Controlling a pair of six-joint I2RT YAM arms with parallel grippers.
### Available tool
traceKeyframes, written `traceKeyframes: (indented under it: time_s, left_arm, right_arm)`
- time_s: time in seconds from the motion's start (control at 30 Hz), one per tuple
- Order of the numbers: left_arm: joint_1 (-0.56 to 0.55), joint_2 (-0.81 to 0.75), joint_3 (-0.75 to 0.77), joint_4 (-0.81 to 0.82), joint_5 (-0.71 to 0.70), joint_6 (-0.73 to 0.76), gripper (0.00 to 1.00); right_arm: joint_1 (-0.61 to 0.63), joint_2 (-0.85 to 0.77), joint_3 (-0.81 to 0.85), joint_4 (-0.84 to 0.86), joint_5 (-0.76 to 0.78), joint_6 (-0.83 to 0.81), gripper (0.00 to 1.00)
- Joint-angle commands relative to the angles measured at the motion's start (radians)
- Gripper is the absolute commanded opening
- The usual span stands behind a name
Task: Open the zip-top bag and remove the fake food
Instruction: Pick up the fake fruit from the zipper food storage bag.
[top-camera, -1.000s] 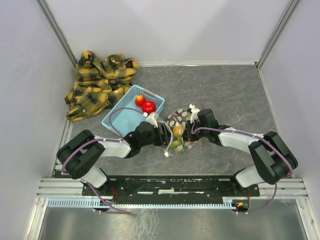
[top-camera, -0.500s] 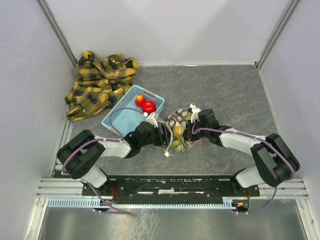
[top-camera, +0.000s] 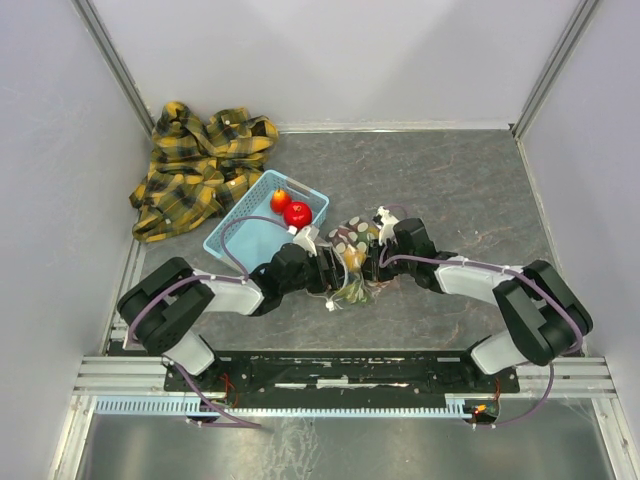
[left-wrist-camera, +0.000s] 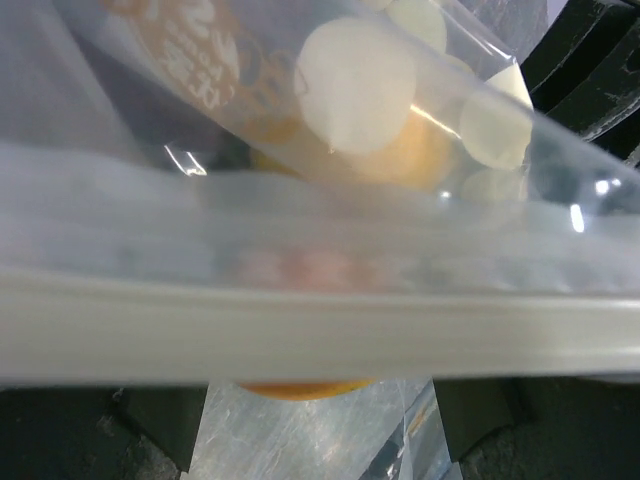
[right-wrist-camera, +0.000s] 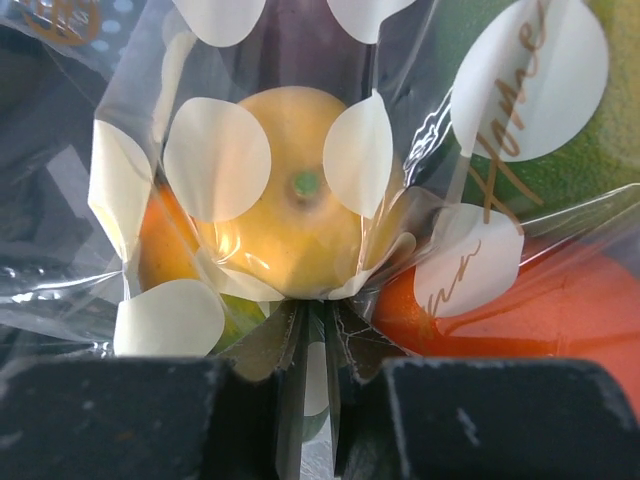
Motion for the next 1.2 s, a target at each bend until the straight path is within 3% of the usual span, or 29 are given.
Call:
traceKeyframes:
  time_s: [0.0,0.17,0.47,0.73,1.17]
  left_arm:
    - [-0.011,0.013,0.036,0.092,0.051,-0.045,0.86]
    - [-0.01,0.006,0.029,0.103,0.049,-0.051,0.79]
    - [-0.01,-0.044,0.001,0.099,0.028,-0.051,0.49]
    - [-0.007,-0.084,-0.002,0.055,0.02,-0.024,0.48]
    - [0.003,-0.168,0.0,-0.074,-0.056,0.04,0.43]
  right_arm:
    - [0.022,0.024,0.02,0.129,-0.062,0.049,0.18]
    - [0.023,0.012,0.022,0.111,-0.043,0.034,0.18]
    - [0.017,-0.079,0.024,-0.064,0.146,-0.026,0.18]
    - [0.003,-0.134,0.003,-0.106,0.266,-0.026,0.18]
    - [-0.014,-0.177,-0.022,-0.127,0.306,-0.03,0.18]
